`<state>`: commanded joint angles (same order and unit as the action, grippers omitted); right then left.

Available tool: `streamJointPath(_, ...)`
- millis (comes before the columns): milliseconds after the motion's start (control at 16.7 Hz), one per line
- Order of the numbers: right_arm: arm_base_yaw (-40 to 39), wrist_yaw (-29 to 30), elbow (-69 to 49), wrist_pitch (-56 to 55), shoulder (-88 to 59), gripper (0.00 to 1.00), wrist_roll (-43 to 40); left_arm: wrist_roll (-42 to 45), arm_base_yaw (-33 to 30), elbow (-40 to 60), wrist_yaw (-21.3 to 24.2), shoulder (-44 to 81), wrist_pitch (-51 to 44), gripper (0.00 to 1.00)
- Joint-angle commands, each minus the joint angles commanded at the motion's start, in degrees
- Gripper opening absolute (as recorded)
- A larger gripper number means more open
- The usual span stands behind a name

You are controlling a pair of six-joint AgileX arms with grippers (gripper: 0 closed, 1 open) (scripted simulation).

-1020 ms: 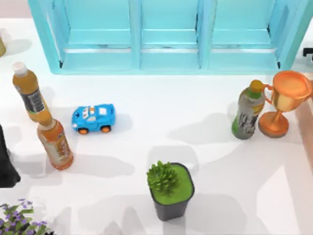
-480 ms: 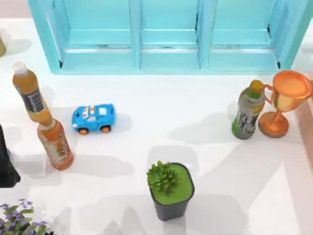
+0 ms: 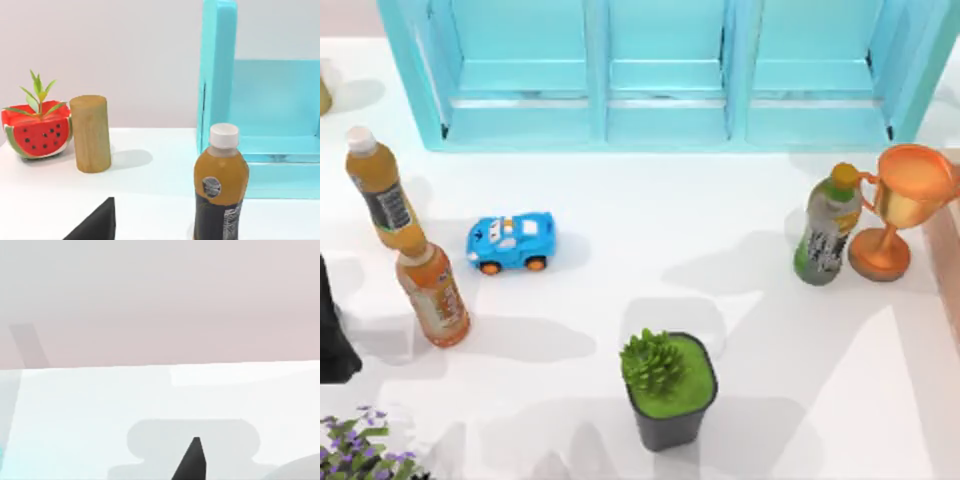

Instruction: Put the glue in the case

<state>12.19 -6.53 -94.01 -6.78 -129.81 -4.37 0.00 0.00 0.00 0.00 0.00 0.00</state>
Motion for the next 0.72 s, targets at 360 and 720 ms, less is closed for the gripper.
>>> streamJointPath(360,-1.0,-0.7,0.1,-0.9,-0.6,0.0,-0.4,0.0,0.0,0.0,0.0,0.0,0.0,1.0)
streamJointPath(720,4.3,-4.9,2.1,7.7,3.4,0.0,-9.4,0.0,0.0,0.0,0.0,0.0,0.0,1.0)
